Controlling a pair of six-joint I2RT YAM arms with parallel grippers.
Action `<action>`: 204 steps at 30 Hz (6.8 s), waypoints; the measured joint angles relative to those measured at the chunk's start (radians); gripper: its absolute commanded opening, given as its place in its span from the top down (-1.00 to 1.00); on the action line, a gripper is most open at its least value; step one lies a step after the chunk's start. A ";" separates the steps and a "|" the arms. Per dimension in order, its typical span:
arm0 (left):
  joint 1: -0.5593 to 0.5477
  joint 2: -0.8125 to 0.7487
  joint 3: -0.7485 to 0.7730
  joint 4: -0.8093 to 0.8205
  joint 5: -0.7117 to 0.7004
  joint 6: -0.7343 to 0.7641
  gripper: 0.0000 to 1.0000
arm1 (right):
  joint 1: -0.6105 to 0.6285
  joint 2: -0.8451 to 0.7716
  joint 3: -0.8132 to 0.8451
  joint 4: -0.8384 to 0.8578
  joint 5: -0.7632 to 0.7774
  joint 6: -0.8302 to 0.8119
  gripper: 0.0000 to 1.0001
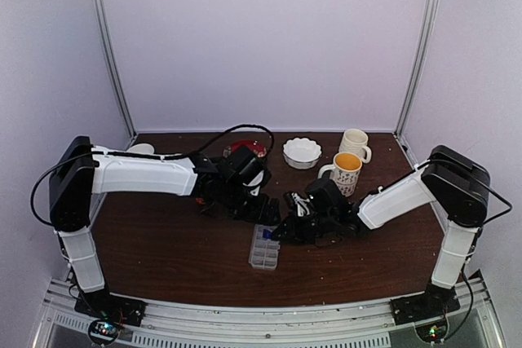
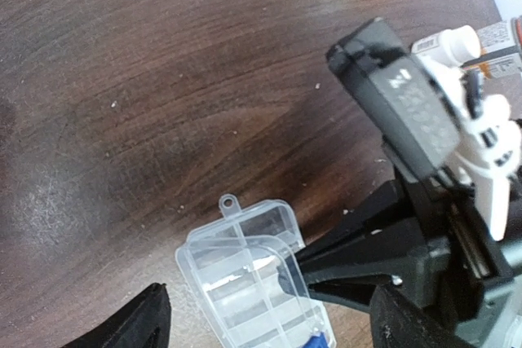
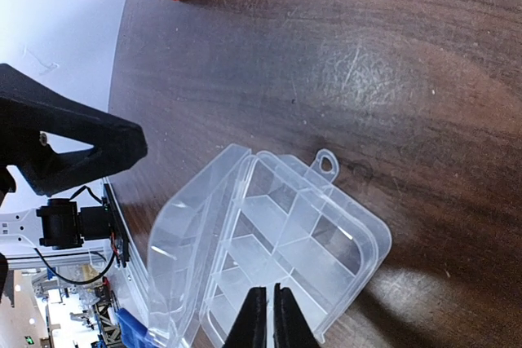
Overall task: Sort the pills into containers
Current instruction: Adjust the lid of the pill container at the center of the board, then pick up the pill bottle from the center of the board.
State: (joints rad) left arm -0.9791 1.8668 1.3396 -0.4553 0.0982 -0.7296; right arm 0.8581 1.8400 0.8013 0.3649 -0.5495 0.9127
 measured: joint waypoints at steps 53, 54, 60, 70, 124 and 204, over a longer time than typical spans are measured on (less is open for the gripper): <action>0.126 -0.095 -0.322 0.060 0.008 0.043 -0.31 | 0.013 0.000 0.031 -0.065 0.018 -0.065 0.81; 0.126 -0.094 -0.322 0.068 0.003 0.045 -0.31 | 0.013 0.000 0.031 -0.066 0.019 -0.068 0.80; 0.112 -0.093 -0.330 0.092 -0.050 0.070 -0.29 | 0.013 0.000 0.034 -0.073 0.023 -0.076 0.80; 0.045 -0.108 -0.346 0.094 -0.202 0.095 0.05 | 0.013 0.000 0.043 -0.093 0.031 -0.080 0.80; -0.036 -0.071 -0.296 -0.037 -0.263 0.079 -0.09 | 0.017 -0.053 0.058 -0.241 0.080 -0.172 0.79; 0.255 -0.848 -0.577 -0.088 -0.233 0.066 -0.85 | -0.375 -0.512 0.147 -1.143 0.681 -0.416 -0.42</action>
State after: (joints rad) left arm -0.7242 1.0183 0.7628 -0.5434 -0.1345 -0.6632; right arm 0.4835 1.3285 0.9485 -0.7784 0.1318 0.4965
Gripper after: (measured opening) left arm 0.929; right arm 0.722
